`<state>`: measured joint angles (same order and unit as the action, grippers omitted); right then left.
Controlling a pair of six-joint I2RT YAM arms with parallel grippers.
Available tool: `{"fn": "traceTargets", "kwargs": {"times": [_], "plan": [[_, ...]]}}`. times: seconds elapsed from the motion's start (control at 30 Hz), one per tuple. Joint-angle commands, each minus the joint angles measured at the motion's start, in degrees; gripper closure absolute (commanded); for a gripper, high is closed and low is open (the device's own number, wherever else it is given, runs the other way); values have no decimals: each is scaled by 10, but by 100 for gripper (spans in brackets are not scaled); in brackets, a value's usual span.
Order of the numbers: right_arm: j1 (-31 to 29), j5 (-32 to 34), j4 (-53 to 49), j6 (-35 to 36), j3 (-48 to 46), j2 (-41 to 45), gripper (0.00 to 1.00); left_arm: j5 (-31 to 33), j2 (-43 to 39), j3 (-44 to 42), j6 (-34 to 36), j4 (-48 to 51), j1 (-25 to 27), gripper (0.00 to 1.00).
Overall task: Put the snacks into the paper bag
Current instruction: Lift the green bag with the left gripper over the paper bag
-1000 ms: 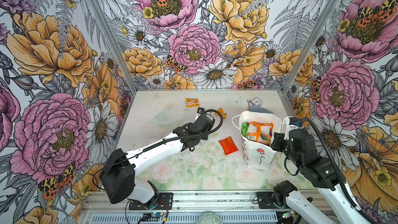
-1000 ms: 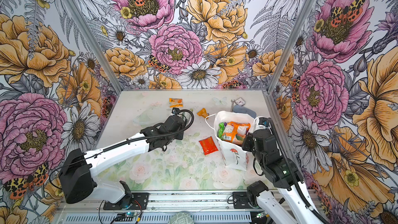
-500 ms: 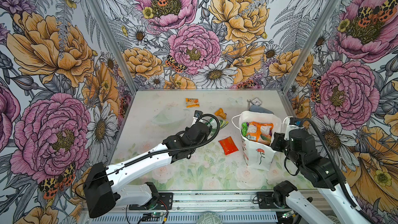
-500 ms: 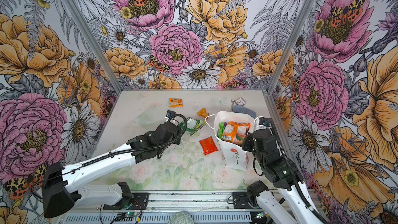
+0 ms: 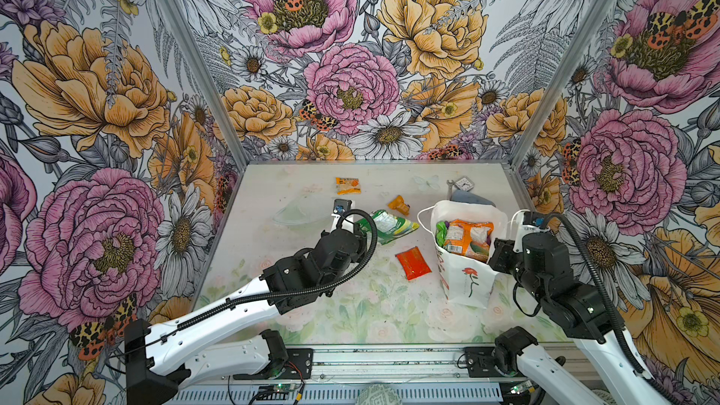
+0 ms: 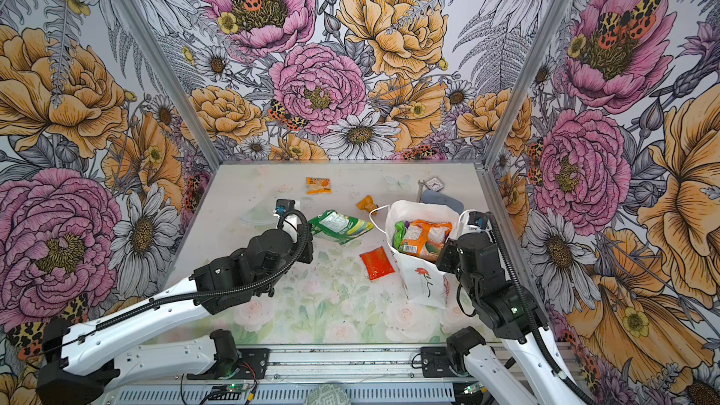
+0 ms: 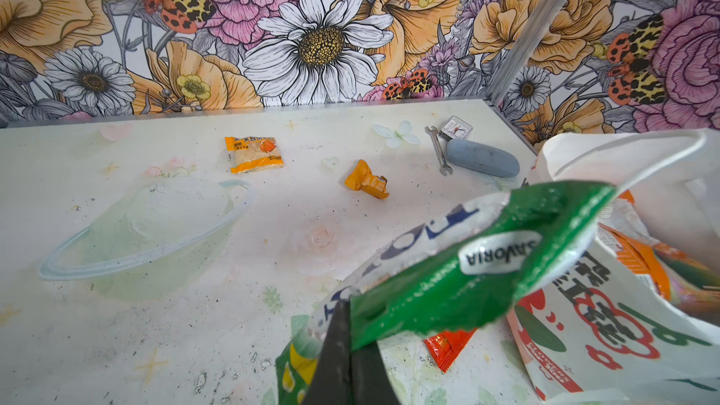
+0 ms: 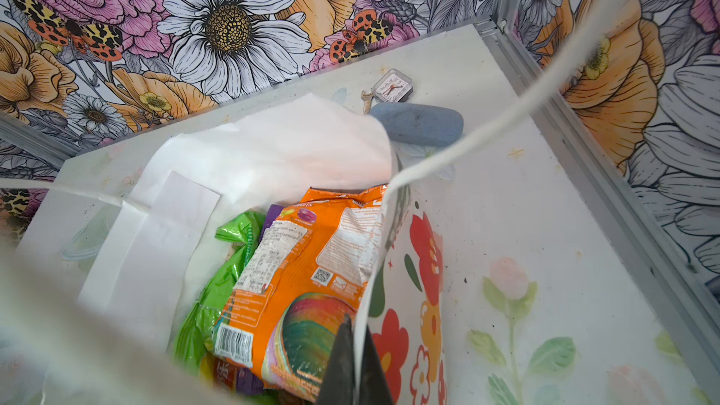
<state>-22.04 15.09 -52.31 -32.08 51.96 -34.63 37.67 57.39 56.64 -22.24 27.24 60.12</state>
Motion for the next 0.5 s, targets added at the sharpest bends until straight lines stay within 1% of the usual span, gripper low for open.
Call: {"fn": "traceTargets", "kwargs": {"times": [0.0,0.1,0.2,0.3,0.47], "plan": [[3,-2,78,3,21,3,100,18,-8,54,20,12,-2,100],[3,-3,78,6,23,4,100,1,3,105,32,50,-10,100],[4,-5,79,9,26,4,100,-10,29,179,40,96,-17,100],[3,-12,80,11,32,-5,100,-23,53,241,54,118,-16,100],[3,-28,85,19,44,-11,100,-26,90,329,62,140,-13,100]]}}
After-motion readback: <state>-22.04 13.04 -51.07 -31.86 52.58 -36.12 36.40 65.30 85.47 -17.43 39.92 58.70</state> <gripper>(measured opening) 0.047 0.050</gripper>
